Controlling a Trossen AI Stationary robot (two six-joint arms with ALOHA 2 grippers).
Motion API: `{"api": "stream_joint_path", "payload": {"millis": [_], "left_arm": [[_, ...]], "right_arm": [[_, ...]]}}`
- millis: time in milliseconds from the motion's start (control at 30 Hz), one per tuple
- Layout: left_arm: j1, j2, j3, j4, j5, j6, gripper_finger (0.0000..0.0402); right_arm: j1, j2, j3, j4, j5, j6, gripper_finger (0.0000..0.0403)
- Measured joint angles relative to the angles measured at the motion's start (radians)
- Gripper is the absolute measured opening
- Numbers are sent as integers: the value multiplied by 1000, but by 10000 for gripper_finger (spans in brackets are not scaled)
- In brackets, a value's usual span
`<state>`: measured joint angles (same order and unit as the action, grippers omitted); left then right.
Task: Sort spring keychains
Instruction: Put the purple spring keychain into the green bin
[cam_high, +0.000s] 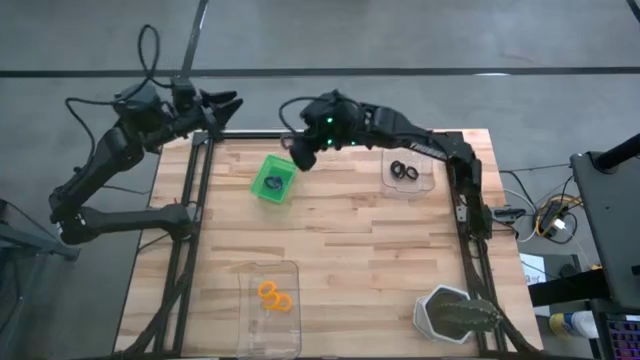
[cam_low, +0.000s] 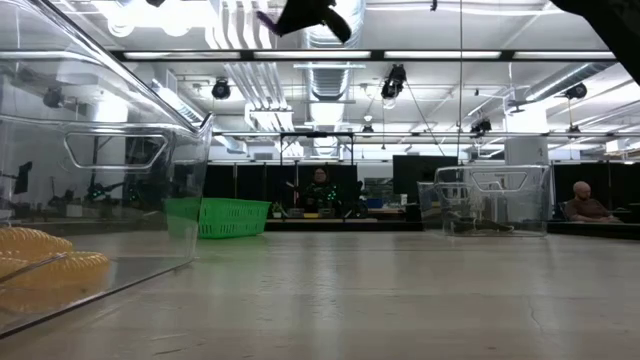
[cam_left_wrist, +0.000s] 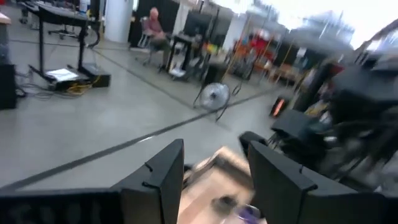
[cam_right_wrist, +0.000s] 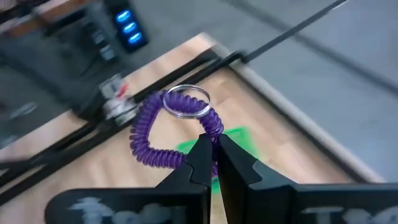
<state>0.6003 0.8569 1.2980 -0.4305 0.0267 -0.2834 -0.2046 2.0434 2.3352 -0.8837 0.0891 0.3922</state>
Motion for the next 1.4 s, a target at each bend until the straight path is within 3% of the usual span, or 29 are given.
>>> {"api": "stream_joint_path", "payload": {"millis": [233,467,733,1233,1400], "left_arm": [[-1,11,-6,19,24,-229,171],[-34,75,-9,19,88,-324,171],[-68,155,-10,48,77,-320,171],[-80,296,-10,116,89,-266,171],[-80,322,-10,115,39,-259,171]], "right_arm": [[-4,-21,0,9,283,-82,8],[19,-19,0,95,514,-204,8],[38,-10,-2,156,593,-337,8],[44,-10,-2,164,621,-371,8],[59,-10,-2,165,621,-380,8]]}}
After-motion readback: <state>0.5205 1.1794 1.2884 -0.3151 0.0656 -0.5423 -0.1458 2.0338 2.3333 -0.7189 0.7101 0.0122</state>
